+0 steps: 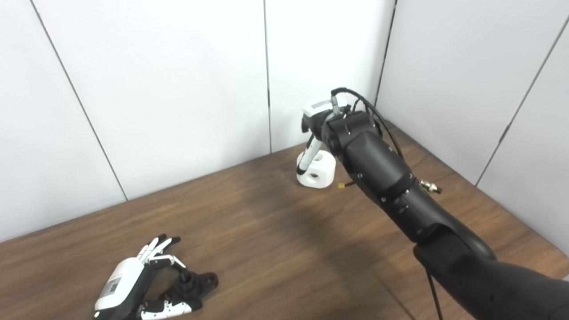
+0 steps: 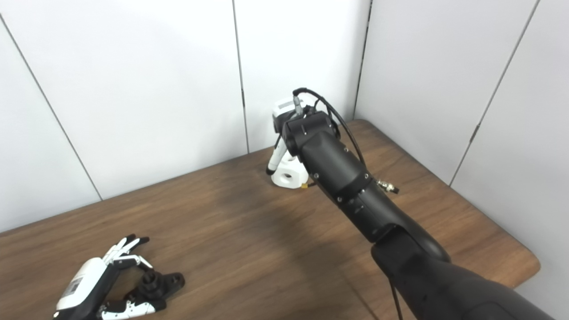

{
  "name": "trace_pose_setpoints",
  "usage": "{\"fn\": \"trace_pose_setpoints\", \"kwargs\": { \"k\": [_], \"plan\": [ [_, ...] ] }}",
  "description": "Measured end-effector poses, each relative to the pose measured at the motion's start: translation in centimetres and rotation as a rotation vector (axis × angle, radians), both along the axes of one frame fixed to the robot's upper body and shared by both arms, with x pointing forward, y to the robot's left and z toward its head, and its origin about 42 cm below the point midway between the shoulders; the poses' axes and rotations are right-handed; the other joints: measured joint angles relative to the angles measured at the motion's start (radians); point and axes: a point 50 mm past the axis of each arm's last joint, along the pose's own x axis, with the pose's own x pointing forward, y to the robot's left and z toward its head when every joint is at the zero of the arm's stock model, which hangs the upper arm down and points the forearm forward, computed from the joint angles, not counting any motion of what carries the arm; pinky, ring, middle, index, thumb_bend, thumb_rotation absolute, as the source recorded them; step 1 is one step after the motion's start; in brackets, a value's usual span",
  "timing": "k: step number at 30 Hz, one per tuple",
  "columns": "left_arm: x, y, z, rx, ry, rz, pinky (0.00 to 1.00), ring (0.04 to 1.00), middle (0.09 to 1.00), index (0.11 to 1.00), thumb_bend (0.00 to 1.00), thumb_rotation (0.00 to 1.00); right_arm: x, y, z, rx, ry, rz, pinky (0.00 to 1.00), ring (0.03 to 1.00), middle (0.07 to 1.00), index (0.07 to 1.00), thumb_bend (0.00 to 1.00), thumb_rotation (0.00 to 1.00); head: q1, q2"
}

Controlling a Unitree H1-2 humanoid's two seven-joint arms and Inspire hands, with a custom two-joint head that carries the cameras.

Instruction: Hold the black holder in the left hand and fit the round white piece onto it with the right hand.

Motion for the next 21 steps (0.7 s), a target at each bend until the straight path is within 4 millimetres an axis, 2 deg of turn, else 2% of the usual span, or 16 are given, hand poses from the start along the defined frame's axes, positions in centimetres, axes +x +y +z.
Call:
{"fn": "trace_pose_setpoints", "kwargs": {
  "k": [8, 12, 19, 21],
  "plan": [
    [0.0, 0.3, 0.0, 0.0, 0.001, 0.004, 1.0, 1.0, 0.926, 0.482, 0.52, 0.05, 0.3, -1.4, 0.0, 0.044, -0.001, -0.049, 1.0, 1.0, 1.0, 0.798, 1.0, 0.45, 0.006, 0.003],
    [0.0, 0.3, 0.0, 0.0, 0.001, 0.004, 1.0, 1.0, 0.924, 0.482, 0.52, 0.05, 0.7, -1.9, -0.7, 0.05, 0.024, -0.068, 1.0, 1.0, 1.0, 0.779, 1.0, 0.42, 0.008, 0.003],
    [0.0, 0.4, 0.0, -0.001, 0.0, 0.003, 1.0, 1.0, 0.924, 0.482, 0.52, 0.05, 1.2, -2.7, -1.6, 0.037, 0.047, -0.092, 1.0, 1.0, 1.0, 0.886, 1.0, 0.43, 0.017, 0.005],
    [0.0, 0.4, 0.0, -0.001, 0.001, 0.004, 1.0, 1.0, 0.926, 0.482, 0.52, 0.05, 1.3, -2.9, -1.8, 0.025, 0.049, -0.096, 1.0, 1.0, 1.0, 0.863, 1.0, 0.43, 0.021, 0.005]
  ]
}}
